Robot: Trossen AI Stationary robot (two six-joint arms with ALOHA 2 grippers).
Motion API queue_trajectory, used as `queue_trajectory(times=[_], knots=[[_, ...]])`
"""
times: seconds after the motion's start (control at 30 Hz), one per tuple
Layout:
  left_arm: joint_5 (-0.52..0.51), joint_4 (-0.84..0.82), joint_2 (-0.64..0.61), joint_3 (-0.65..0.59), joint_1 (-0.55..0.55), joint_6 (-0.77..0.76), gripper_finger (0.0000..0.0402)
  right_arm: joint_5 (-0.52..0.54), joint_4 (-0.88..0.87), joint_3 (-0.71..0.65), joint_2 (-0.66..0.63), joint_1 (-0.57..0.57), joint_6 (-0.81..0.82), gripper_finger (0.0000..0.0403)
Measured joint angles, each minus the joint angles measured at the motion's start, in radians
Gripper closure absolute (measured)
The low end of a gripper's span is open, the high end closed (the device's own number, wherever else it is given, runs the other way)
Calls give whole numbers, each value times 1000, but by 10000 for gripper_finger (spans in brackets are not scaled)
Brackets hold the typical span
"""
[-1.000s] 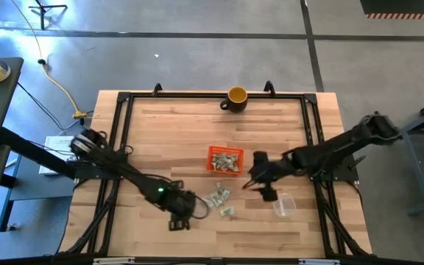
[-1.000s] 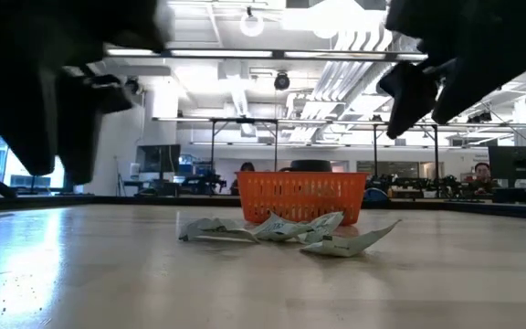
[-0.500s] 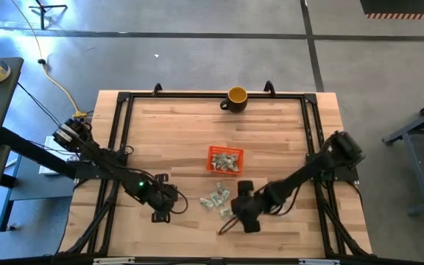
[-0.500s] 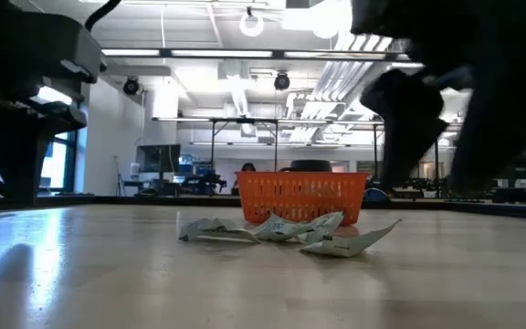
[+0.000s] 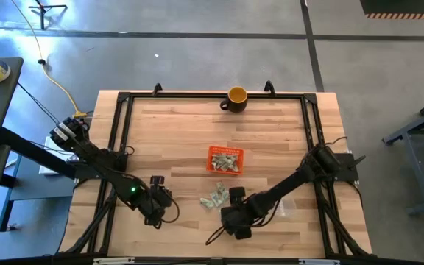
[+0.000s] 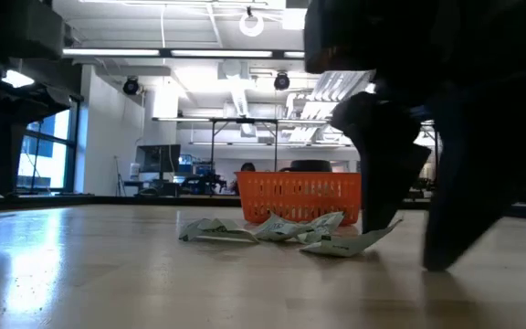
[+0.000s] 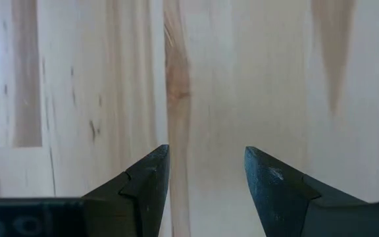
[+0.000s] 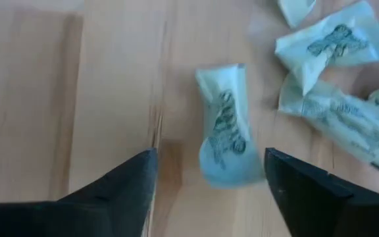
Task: Pick and place items into bin
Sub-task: Put the light green stevia packet into the orange bin
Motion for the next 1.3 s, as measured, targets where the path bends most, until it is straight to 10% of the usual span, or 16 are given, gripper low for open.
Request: queue_trajectory(times=[0.5,1.03,1.3], knots=[[9,10,0,0,34,-29,172,-91,0,-27,-7,-77,-90,392],[2,67,2,0,75,-4,172,197,-304,-25,-338,-289,-96,401],[0,161,2,0,143,119,172,-138,-219,-27,-297,-462,-300,379]])
